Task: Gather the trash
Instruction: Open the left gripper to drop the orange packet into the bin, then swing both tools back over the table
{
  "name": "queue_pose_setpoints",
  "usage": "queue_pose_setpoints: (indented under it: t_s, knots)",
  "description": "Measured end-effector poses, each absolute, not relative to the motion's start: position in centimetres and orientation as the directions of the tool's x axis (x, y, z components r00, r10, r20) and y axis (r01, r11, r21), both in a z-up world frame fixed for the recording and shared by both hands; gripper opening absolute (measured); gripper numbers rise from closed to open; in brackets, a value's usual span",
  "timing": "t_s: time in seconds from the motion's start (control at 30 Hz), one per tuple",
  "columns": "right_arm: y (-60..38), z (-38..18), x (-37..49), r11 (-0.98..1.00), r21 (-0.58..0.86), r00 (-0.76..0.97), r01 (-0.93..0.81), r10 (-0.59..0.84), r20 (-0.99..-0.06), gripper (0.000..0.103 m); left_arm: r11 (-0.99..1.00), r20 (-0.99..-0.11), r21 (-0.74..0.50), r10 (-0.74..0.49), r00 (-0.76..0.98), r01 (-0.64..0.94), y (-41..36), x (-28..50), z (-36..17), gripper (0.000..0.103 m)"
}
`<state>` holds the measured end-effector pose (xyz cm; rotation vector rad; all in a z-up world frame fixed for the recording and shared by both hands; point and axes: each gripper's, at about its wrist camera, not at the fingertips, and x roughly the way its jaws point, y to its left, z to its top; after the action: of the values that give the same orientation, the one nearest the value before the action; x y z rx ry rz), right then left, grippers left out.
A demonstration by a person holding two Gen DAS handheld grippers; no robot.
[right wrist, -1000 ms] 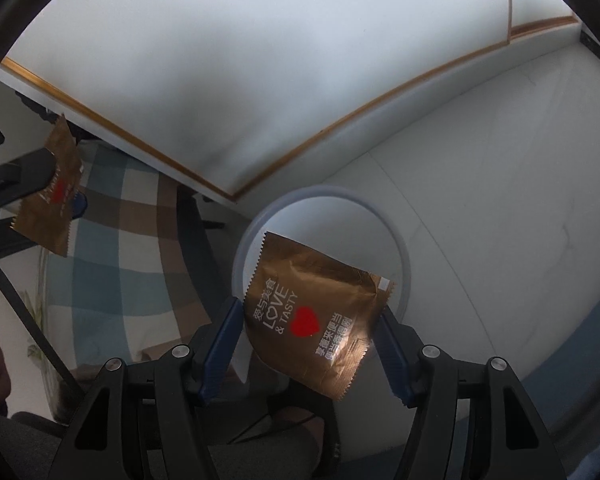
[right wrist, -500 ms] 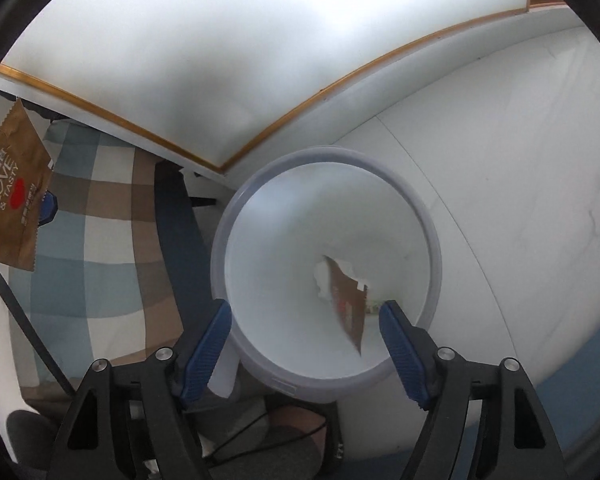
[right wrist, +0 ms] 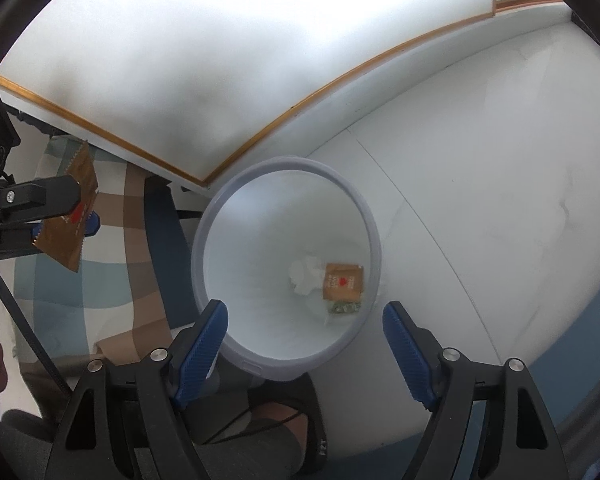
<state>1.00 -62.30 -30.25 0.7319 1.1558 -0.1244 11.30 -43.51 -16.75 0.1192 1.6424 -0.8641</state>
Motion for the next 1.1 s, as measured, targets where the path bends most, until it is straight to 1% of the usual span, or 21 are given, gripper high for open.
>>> queue_pose_setpoints:
  t_s: [0.2, 0.33, 0.43, 0.67, 0.73, 0.8, 1.1]
  knots:
    - [-63.3, -28.3, -0.7, 0.73, 0.493, 0.48, 0.474, 0.255, -0.839, 0.081, 0.719, -0.892, -0.448, -0.328, -0.31, 0.531, -45.0, 10.9, -18.0, 0.063]
    - [-63.5, -27.3, -1.2, 0.724, 0.5, 0.508, 0.475, 0.239, -0.828, 0.084, 0.72, -0.898, -0.432, -0.287, -0.334, 0.543, -45.5, 10.6, -18.7, 0.063]
    - [-63.8, -26.8, -1.3, 0.726, 0.499, 0.515, 0.473, 0.231, -0.825, 0.084, 0.717, -0.893, -0.442, -0.291, -0.345, 0.539, -45.8, 10.5, -18.8, 0.063]
    - [-63.4, -26.7, -1.3, 0.728, 0.502, 0.518, 0.467, 0.234, -0.823, 0.084, 0.726, -0.904, -0.416, -0.266, -0.334, 0.548, -45.6, 10.3, -18.8, 0.065]
    - [-63.4, -26.6, -1.4, 0.73, 0.503, 0.521, 0.463, 0.236, -0.82, 0.084, 0.728, -0.906, -0.41, -0.257, -0.336, 0.55, -45.4, 10.2, -18.9, 0.07]
    - [-63.4, -26.4, -1.4, 0.732, 0.505, 0.522, 0.458, 0.238, -0.819, 0.084, 0.728, -0.909, -0.404, -0.251, -0.333, 0.554, -45.4, 10.0, -18.9, 0.072]
    - [-63.7, -25.7, -2.0, 0.731, 0.502, 0.532, 0.463, 0.224, -0.817, 0.084, 0.721, -0.923, -0.381, -0.263, -0.28, 0.579, -44.6, 9.8, -17.7, 0.072]
